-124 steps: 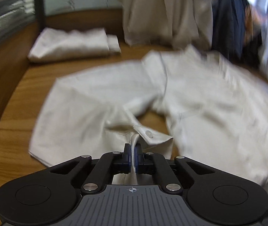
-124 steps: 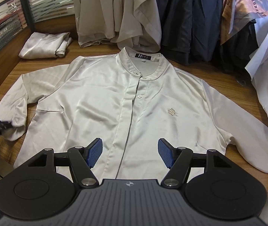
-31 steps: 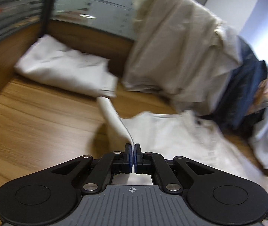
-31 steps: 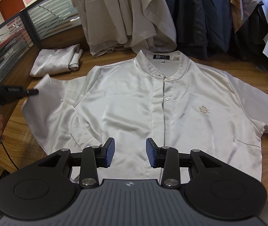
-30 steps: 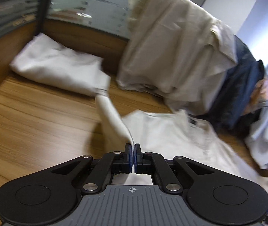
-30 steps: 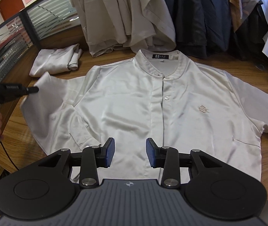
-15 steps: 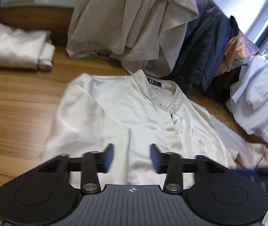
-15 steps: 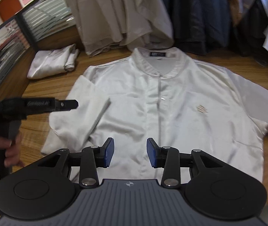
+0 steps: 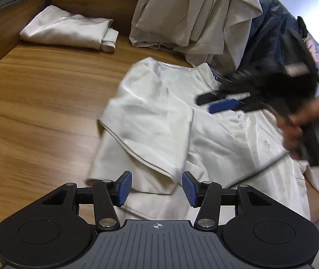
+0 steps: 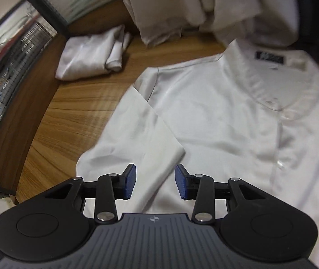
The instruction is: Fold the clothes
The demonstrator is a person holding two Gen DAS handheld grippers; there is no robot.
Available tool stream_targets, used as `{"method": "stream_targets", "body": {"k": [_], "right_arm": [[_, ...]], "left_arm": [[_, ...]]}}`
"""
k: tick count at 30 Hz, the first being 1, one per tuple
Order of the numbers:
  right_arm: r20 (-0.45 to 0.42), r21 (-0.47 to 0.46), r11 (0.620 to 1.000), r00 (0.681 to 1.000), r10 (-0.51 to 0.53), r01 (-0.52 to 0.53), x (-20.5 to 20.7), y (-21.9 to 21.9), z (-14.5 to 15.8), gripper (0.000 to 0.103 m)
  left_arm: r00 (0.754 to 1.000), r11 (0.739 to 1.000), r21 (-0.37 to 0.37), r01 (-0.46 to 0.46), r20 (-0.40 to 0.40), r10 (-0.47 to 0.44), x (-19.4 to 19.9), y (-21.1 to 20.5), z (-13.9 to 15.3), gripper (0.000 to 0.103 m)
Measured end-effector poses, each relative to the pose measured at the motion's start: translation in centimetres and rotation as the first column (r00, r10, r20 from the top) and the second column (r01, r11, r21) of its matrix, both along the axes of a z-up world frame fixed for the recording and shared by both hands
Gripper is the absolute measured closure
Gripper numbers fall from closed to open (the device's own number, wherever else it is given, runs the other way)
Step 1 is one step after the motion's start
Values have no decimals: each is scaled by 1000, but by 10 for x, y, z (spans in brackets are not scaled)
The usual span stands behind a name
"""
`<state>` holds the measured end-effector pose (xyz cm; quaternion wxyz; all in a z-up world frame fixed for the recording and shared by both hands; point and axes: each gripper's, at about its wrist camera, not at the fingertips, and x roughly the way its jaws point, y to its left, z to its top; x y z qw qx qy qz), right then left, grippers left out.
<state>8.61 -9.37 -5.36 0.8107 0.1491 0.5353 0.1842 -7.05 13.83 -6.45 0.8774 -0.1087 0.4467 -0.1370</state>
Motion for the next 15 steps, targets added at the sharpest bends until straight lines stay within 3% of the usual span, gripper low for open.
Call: {"method": "stream_targets", "body": {"k": [4,7,9,12,15], "right_arm": [[-74,13,1000,997,28,-27,30,3,-24,59],[-87,-15,998,995,56,-57,41,7,-33,65],[-93,-22,997,993,69,-71,47,9,-36,83],[-77,-14,995,992,99,-100,51,12,-33,102],[-11,-6,991,991,133,-133,54,13,-13,102]], "left_arm": [[995,995,-17,-100,-20,100,7,-19,-16,51],[985,984,-49,-169,-45,167,16,-26,-26,52],[981,978,-88,-191,-49,187,16,-29,-29,52],[981,970,-141,-196,-32,194,14,-33,-25,54],[980,959,-204,-194,-1,198,11,-36,-17,55]]}}
